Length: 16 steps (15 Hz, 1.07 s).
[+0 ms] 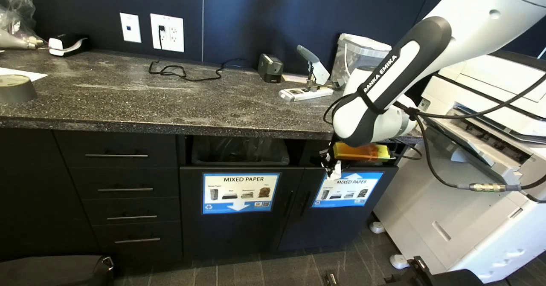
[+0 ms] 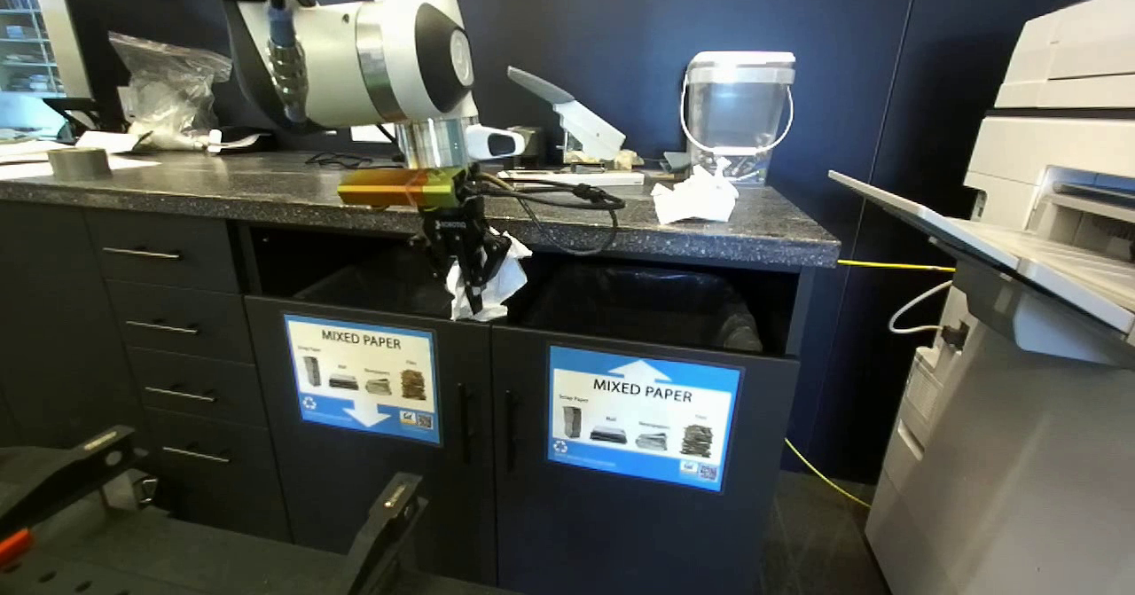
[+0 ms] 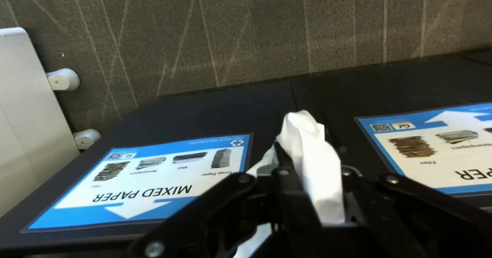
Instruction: Place two crumpled papers inside the bin on the right
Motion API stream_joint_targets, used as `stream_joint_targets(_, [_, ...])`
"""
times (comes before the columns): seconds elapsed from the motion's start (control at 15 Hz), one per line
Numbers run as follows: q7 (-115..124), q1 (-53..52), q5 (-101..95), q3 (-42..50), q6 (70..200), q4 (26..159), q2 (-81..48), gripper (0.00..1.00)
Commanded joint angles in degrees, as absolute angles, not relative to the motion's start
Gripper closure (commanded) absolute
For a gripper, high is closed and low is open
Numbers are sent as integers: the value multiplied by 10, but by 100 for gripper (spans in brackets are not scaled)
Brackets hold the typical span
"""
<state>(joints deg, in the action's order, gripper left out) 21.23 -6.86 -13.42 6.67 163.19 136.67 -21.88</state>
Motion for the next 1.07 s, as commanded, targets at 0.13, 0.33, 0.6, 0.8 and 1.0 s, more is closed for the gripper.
stream_joint_targets(0.13, [192,-118,-138,135,1803,1434,-207,84])
stream_joint_targets(0.33, [141,-123,-105,144,1876,1452,-217,84])
stream_joint_targets(0.6, [81,-84,-57,102,1933,1473,-229,84])
stream_joint_targets(0.8, [66,-48,-34,64,1979,1479,-254,84])
stream_joint_targets(1.0, [60,-12,-27,38,2037,1473,-291,84])
